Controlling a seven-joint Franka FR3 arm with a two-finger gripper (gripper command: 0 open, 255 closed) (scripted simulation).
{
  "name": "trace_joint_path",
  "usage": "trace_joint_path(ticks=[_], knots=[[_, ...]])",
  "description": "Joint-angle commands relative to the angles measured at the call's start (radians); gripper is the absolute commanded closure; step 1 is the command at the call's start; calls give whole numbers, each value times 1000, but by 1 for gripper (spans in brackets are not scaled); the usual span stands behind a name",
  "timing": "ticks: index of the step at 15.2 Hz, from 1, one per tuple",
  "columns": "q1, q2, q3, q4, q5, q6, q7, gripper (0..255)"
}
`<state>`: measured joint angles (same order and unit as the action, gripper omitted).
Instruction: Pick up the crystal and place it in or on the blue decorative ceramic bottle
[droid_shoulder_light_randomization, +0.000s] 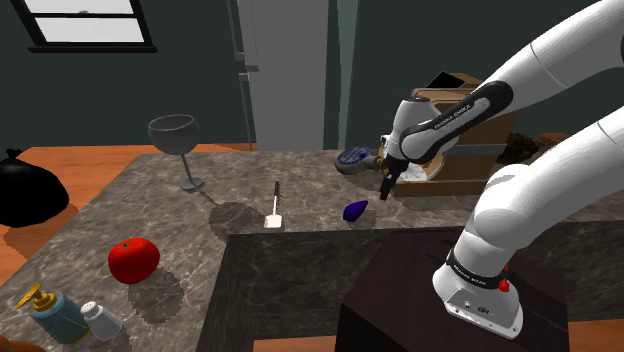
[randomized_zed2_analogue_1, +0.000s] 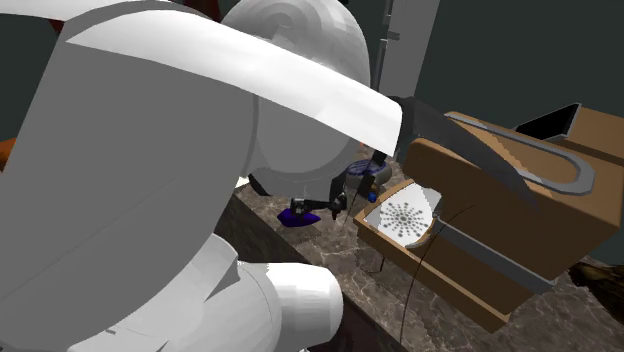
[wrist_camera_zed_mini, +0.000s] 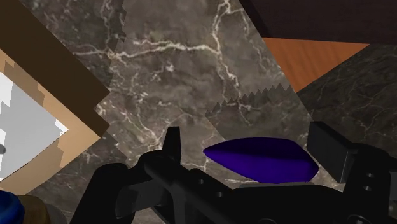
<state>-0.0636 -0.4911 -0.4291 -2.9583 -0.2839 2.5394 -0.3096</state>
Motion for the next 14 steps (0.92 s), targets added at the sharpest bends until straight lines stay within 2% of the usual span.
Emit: trace_joint_path(ticks=[1,6,7,14], knots=[[2,7,-1,0,1,8,0,0],[2,7,-1,0,1,8,0,0],[2,7,-1,0,1,8,0,255],[2,7,-1,0,1,8,0,255]])
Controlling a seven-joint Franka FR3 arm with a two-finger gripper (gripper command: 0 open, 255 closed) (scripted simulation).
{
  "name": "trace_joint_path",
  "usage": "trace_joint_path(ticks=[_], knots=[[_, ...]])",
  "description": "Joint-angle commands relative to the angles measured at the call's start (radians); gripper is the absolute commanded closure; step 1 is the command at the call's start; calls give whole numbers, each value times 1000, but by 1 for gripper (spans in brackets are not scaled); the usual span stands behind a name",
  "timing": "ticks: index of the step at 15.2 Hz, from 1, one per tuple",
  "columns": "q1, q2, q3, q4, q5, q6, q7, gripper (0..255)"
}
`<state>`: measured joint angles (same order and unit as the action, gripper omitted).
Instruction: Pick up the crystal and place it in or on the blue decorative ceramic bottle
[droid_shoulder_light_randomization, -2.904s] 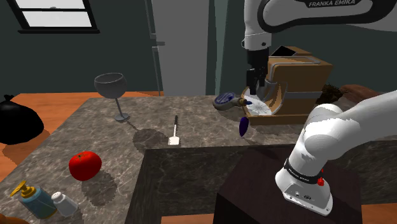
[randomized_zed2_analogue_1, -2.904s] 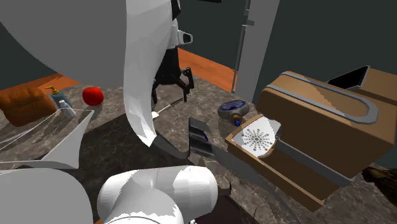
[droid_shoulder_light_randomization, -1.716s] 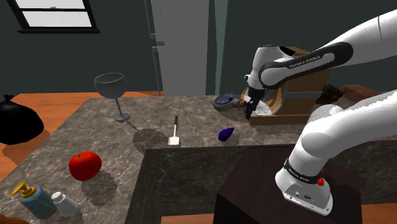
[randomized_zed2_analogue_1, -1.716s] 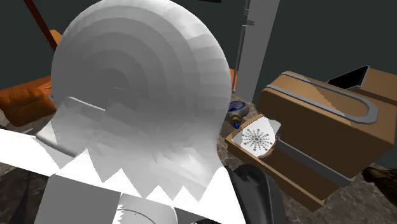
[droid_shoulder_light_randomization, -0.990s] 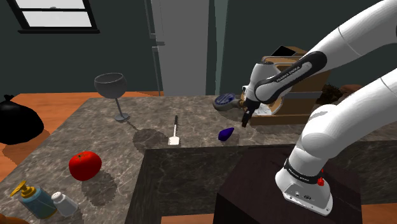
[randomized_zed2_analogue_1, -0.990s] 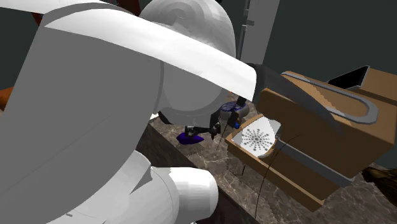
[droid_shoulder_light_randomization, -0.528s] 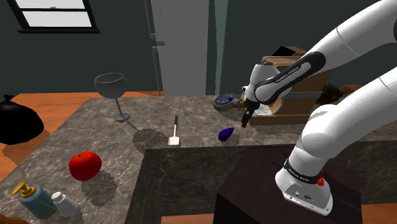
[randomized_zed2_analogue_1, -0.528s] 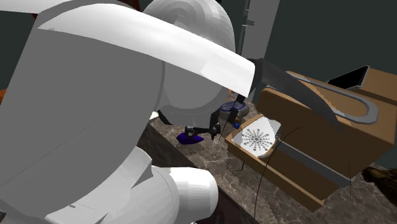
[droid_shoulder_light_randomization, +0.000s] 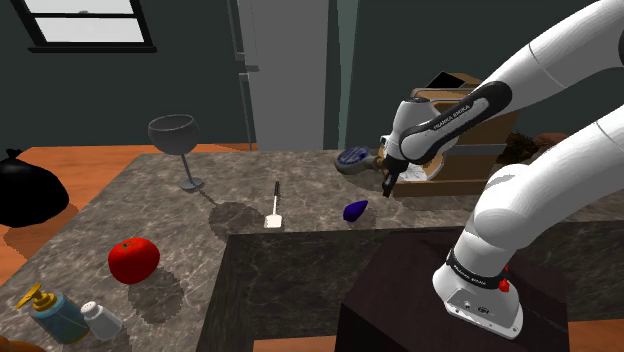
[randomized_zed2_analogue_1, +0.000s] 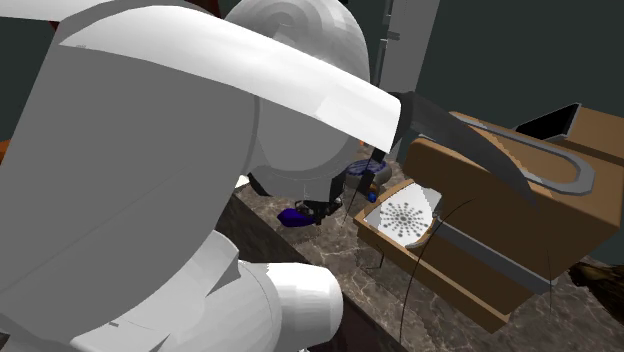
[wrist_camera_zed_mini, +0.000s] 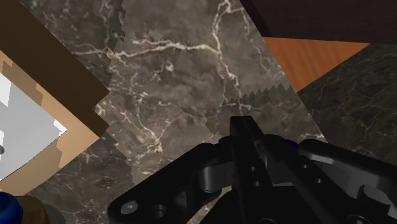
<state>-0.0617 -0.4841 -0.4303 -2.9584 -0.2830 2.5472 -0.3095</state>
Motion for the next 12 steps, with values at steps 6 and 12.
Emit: trace_joint_path(ticks=[6,12], knots=[[193,166,-120,98,51,55,-360,0],[536,423,-246,233,285,107,-1121,0]])
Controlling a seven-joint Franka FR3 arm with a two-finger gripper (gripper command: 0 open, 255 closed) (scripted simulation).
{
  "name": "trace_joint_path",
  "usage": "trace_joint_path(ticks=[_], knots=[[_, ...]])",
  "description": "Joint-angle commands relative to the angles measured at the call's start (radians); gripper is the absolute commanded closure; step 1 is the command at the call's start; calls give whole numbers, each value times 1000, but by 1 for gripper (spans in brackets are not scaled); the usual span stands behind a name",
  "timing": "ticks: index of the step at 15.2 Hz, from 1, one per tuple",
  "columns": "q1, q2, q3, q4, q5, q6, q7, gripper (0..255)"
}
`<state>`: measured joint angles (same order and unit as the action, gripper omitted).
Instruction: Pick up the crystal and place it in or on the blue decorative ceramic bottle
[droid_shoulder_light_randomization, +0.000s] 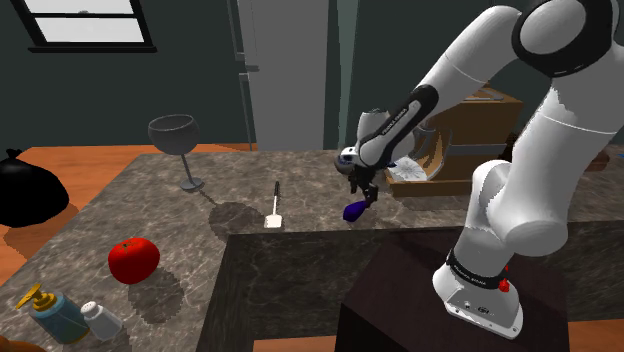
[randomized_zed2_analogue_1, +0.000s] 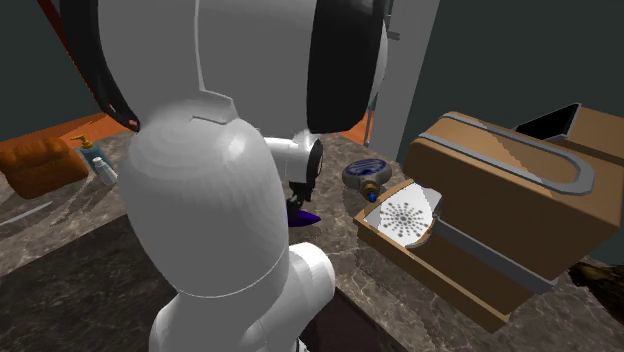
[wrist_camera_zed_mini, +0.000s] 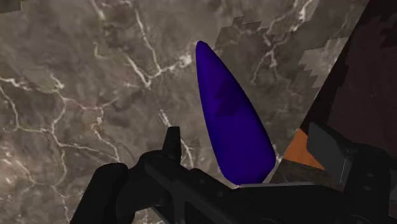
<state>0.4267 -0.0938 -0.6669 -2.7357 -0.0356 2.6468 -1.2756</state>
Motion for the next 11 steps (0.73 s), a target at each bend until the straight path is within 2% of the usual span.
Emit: trace_joint_path(ticks=[1,6,8,11], knots=[[45,37,-2,12,44,8,-171,0],[66,143,15,13,212,87,-291,0],[61,199,44,19,318,120,-366,0],[55,199,49,19,316,121,-365,0]])
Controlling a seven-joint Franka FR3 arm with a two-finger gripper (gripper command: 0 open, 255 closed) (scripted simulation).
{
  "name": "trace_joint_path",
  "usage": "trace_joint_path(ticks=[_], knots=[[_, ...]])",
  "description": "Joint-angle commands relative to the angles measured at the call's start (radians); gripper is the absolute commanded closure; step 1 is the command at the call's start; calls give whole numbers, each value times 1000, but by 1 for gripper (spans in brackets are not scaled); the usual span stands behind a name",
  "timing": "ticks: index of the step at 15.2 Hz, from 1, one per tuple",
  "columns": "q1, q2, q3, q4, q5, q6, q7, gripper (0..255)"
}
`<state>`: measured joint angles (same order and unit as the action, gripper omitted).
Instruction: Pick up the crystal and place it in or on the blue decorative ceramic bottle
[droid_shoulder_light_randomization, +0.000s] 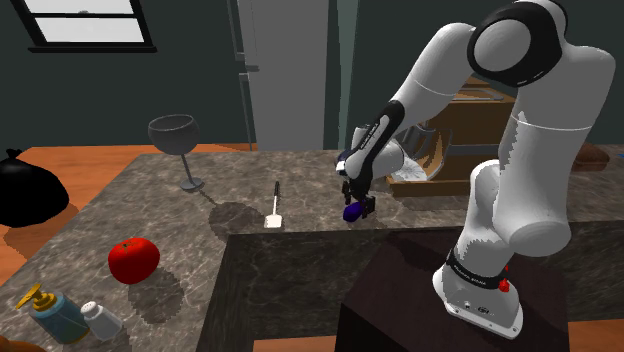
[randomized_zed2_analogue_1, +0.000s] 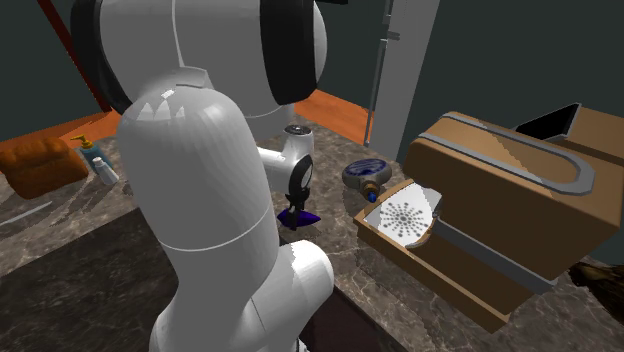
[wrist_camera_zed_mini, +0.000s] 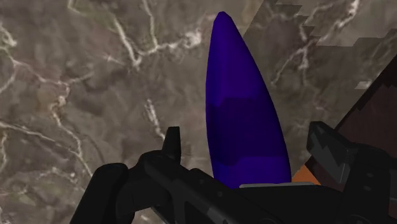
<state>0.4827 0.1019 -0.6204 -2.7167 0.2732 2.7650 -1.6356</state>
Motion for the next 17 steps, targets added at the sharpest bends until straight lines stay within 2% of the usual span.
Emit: trace_joint_path(ticks=[1,5,6,15,17], knots=[[-1,3,3,0,7,2,-5,0],[-1,3,2,0,7,2,-5,0],[-1,3,2,0,7,2,-5,255],[-1,3,3,0,7,2,-5,255],[12,-41,-28,-5,-75,-23,54,255]])
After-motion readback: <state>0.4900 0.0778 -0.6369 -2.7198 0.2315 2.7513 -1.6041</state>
